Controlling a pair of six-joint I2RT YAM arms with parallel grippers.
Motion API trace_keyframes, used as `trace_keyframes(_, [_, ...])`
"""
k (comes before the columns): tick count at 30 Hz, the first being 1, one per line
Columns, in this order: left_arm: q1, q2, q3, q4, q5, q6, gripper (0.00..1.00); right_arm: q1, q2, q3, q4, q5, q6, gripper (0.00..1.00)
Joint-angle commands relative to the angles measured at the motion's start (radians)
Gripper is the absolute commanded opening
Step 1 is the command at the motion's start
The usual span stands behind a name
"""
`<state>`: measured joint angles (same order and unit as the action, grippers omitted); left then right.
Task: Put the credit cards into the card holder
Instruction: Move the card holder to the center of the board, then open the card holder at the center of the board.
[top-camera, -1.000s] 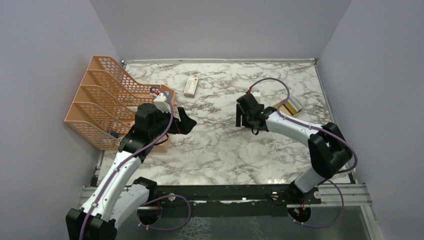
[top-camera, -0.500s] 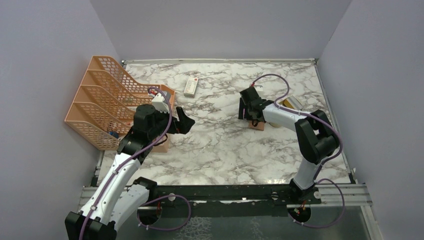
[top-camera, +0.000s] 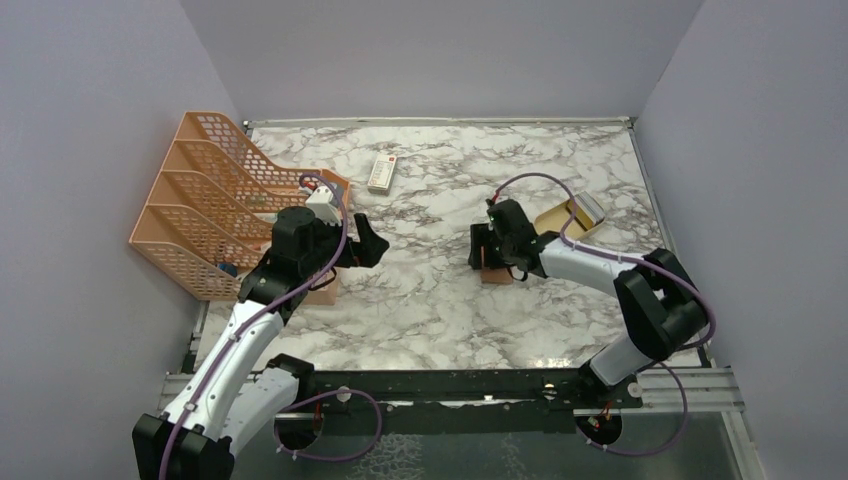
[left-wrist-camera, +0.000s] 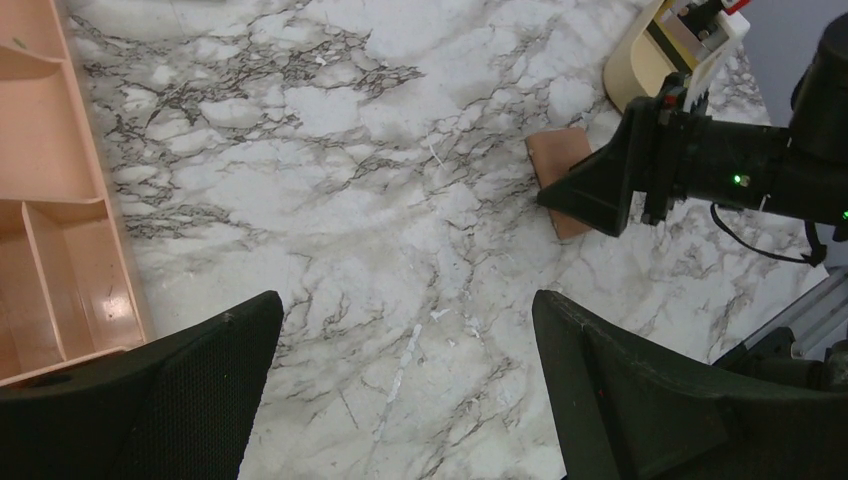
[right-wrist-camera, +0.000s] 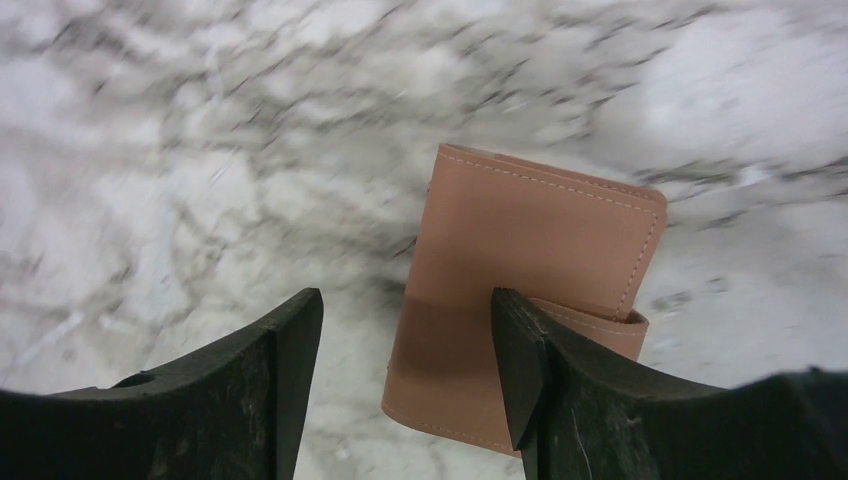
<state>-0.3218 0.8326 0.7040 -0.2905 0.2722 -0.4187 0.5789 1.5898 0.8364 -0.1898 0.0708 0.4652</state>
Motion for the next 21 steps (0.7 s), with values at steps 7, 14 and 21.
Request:
trace_keyframes(7, [0.005,-0.071,-0.013,0.020,0.007,0.044,0.99,0.182,-0.142,-0.090,-0.072,-0.200,0.065,0.58])
trace_keyframes(14, [0.006,-0.051,-0.020,0.035,0.077,0.046,0.99,0.183,-0.221,-0.034,-0.268,-0.003,0.057,0.48])
trace_keyframes(21, [0.004,-0.027,-0.017,0.034,0.107,0.044,0.98,0.183,-0.171,-0.030,-0.277,0.057,0.084,0.43])
